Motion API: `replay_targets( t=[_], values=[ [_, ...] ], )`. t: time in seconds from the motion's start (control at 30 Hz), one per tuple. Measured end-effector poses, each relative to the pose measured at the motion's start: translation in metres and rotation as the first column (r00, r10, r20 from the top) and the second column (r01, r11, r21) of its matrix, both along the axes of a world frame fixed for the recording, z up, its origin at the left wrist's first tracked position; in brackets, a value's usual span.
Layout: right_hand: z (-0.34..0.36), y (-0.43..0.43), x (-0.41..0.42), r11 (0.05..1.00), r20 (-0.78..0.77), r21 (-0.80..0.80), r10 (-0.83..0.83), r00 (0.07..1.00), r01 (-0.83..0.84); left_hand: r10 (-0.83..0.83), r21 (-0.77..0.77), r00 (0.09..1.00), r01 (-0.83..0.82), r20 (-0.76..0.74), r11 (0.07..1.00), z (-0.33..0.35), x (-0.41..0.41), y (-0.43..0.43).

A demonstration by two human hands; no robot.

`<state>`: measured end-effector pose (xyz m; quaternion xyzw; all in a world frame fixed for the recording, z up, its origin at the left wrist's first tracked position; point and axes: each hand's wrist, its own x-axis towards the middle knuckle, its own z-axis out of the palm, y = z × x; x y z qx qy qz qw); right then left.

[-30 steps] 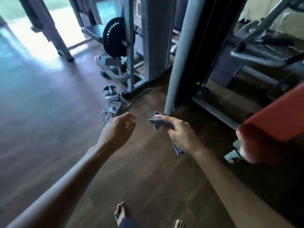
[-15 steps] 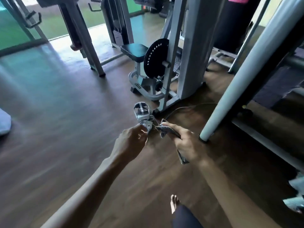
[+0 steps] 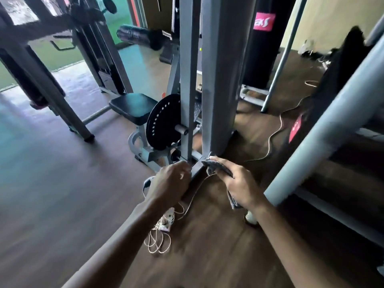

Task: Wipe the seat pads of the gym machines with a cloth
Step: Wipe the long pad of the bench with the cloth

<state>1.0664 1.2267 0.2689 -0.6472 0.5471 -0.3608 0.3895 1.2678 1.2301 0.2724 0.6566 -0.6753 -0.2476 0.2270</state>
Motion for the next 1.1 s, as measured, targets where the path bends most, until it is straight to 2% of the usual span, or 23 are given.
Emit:
replay_targets(
  t=[0.3,0.43,0.63,0.73,0.8,0.9,1.1],
  values=[
    [-0.016,-0.206,-0.042,0.974,0.032,-0.01,-0.225,0.974,0.225,-0.214,0.072,0.975,0.218,-0.068,0.973,-0.003,-0.052,-0.257],
    [-0.005,-0.281,-0.078,0.922,0.061,0.006,-0.388,0.92,0.388,-0.372,0.06,0.924,0.378,-0.094,0.924,0.004,-0.103,-0.367],
    [-0.007,-0.386,-0.147,0.823,0.016,-0.031,-0.567,0.824,0.567,-0.575,0.051,0.817,0.576,-0.04,0.816,0.018,-0.197,-0.497],
    [-0.02,-0.442,-0.186,0.772,0.016,-0.014,-0.635,0.772,0.635,-0.612,0.074,0.79,0.613,-0.034,0.787,0.007,-0.243,-0.568],
    [-0.03,-0.485,-0.215,0.736,0.018,-0.002,-0.677,0.736,0.677,-0.609,0.071,0.785,0.618,-0.113,0.783,-0.004,-0.278,-0.616],
    [-0.038,-0.555,-0.268,0.715,-0.009,0.014,-0.699,0.715,0.699,-0.541,0.058,0.82,0.559,-0.187,0.827,-0.024,-0.337,-0.689],
    [-0.035,-0.704,-0.378,0.689,-0.057,0.075,-0.718,0.693,0.72,-0.565,0.076,0.821,0.57,-0.087,0.818,-0.022,-0.45,-0.824]
  ],
)
